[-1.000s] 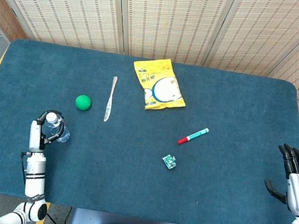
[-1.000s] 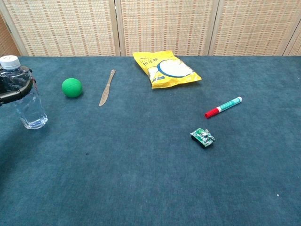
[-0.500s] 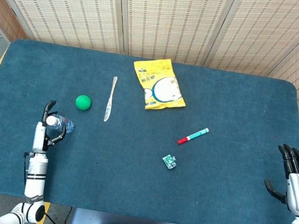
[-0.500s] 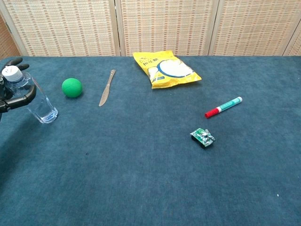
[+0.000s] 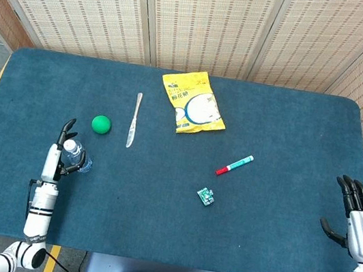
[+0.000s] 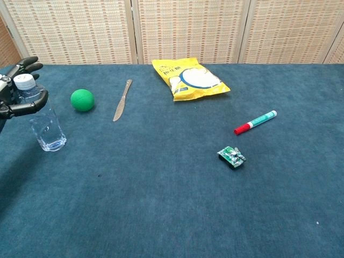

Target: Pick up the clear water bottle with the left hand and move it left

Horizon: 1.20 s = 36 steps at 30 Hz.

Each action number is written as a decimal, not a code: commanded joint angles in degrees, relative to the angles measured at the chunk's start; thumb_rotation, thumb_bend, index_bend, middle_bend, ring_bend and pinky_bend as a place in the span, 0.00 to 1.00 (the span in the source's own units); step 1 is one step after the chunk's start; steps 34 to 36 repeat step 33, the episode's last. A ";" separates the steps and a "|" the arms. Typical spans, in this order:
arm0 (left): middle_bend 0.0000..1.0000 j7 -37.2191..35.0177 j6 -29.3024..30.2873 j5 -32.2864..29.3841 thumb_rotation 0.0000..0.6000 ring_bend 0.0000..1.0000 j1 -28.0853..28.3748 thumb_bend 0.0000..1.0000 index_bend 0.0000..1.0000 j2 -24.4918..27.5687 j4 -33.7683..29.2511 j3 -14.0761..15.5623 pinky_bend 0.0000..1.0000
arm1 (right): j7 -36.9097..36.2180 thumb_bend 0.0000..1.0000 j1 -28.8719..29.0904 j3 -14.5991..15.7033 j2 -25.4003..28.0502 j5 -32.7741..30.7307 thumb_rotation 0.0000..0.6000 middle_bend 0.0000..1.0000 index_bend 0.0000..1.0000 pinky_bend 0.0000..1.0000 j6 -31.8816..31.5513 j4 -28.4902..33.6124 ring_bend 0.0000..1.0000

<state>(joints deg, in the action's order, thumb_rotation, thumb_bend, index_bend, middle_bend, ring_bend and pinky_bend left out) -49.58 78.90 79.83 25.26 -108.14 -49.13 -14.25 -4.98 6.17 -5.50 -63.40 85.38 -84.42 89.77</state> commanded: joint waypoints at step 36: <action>0.01 39.42 -8.49 0.92 1.00 0.00 -5.88 0.45 0.05 33.62 -23.69 9.95 0.14 | 0.65 0.20 -0.12 -0.12 -0.24 -0.21 1.00 0.03 0.00 0.20 -0.48 0.20 0.00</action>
